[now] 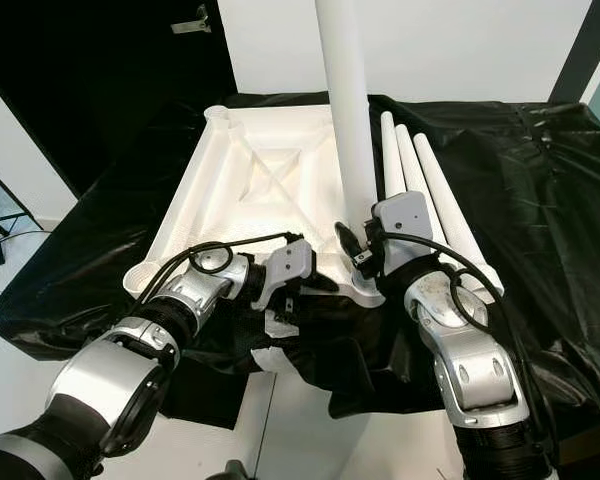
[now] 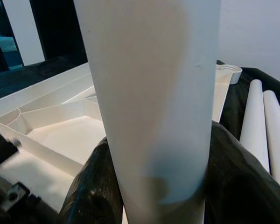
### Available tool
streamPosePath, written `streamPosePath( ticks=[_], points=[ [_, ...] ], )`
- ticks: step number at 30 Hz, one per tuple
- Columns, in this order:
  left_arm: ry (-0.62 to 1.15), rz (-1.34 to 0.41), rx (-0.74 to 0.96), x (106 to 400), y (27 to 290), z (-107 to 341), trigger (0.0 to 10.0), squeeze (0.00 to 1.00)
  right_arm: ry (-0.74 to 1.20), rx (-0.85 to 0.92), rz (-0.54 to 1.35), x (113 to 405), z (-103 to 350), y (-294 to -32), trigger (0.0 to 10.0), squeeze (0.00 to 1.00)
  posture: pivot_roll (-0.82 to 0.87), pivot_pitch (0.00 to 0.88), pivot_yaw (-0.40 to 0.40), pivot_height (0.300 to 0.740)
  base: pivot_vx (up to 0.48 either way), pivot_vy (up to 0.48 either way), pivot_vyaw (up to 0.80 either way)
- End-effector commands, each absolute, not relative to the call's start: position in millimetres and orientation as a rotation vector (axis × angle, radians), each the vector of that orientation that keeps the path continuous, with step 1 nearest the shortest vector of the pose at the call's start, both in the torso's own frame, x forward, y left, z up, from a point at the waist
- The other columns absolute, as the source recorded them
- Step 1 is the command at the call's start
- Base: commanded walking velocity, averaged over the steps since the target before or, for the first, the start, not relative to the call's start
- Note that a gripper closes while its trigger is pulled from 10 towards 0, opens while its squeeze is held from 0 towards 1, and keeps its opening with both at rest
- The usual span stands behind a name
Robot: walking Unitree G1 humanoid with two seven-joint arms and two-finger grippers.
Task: Building children table
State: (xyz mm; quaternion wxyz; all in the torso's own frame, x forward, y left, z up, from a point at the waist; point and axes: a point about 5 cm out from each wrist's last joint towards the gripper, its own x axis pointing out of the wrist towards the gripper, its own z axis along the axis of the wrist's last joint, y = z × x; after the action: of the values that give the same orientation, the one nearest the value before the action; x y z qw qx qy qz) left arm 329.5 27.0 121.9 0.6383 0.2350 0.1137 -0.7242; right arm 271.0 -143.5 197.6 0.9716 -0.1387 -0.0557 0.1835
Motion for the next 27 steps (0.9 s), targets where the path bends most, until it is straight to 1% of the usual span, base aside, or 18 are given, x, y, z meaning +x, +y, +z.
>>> streamPosePath(
  ticks=[1, 3, 6, 8, 10, 13, 17, 19, 22, 24, 25, 27],
  points=[
    [0.076, -0.875, 0.564, 366, 36, 129, 10.0, 0.44, -0.115, -0.281, 0.375, 272, 197, -142, 10.0, 0.00, 0.04, 0.000, 0.094, 0.740, 0.000, 0.000, 0.00],
    [0.072, -0.863, 0.557, 367, 36, 129, 10.0, 0.44, -0.116, -0.281, 0.376, 272, 197, -141, 10.0, 0.00, 0.04, 0.000, 0.095, 0.740, 0.000, 0.000, 0.00],
    [0.032, -0.878, 0.475, 368, 33, 138, 10.0, 0.44, -0.116, -0.284, 0.375, 272, 197, -142, 10.0, 0.00, 0.04, 0.000, 0.096, 0.740, 0.000, 0.000, 0.00],
    [0.024, -0.881, 0.461, 368, 32, 139, 10.0, 0.44, -0.116, -0.284, 0.374, 272, 197, -142, 10.0, 0.00, 0.04, 0.000, 0.096, 0.740, 0.000, 0.000, 0.00],
    [-0.007, -0.863, 0.423, 370, 33, 146, 10.0, 0.45, -0.116, -0.284, 0.375, 273, 197, -142, 10.0, 0.00, 0.04, 0.000, 0.096, 0.740, 0.000, 0.000, 0.00],
    [-0.056, -0.780, 0.396, 377, 39, 157, 10.0, 0.45, -0.111, -0.283, 0.384, 272, 196, -141, 10.0, 0.00, 0.05, 0.000, 0.093, 0.740, 0.000, 0.000, 0.00],
    [-0.031, -0.725, 0.432, 379, 43, 154, 10.0, 0.45, -0.109, -0.282, 0.388, 271, 195, -140, 10.0, 0.00, 0.05, 0.000, 0.093, 0.740, 0.000, 0.000, 0.00],
    [-0.002, -0.651, 0.454, 382, 48, 150, 10.0, 0.44, -0.108, -0.281, 0.389, 271, 195, -139, 10.0, 0.00, 0.04, 0.000, 0.093, 0.740, 0.000, 0.000, 0.00],
    [0.012, -0.622, 0.468, 382, 49, 148, 10.0, 0.44, -0.108, -0.280, 0.388, 270, 195, -140, 10.0, 0.00, 0.04, 0.000, 0.093, 0.740, 0.000, 0.000, 0.00],
    [0.028, -0.620, 0.487, 382, 49, 145, 10.0, 0.44, -0.107, -0.280, 0.387, 270, 195, -140, 10.0, 0.00, 0.04, 0.000, 0.093, 0.740, 0.000, 0.000, 0.00],
    [0.070, -0.625, 0.522, 380, 48, 137, 10.0, 0.44, -0.106, -0.280, 0.386, 269, 195, -140, 10.0, 0.00, 0.04, 0.000, 0.093, 0.740, 0.000, 0.000, 0.00],
    [0.070, -0.625, 0.522, 380, 48, 137, 10.0, 0.44, -0.106, -0.280, 0.386, 269, 195, -140, 10.0, 0.00, 0.04, 0.000, 0.093, 0.740, 0.000, 0.000, 0.00]
  ],
)
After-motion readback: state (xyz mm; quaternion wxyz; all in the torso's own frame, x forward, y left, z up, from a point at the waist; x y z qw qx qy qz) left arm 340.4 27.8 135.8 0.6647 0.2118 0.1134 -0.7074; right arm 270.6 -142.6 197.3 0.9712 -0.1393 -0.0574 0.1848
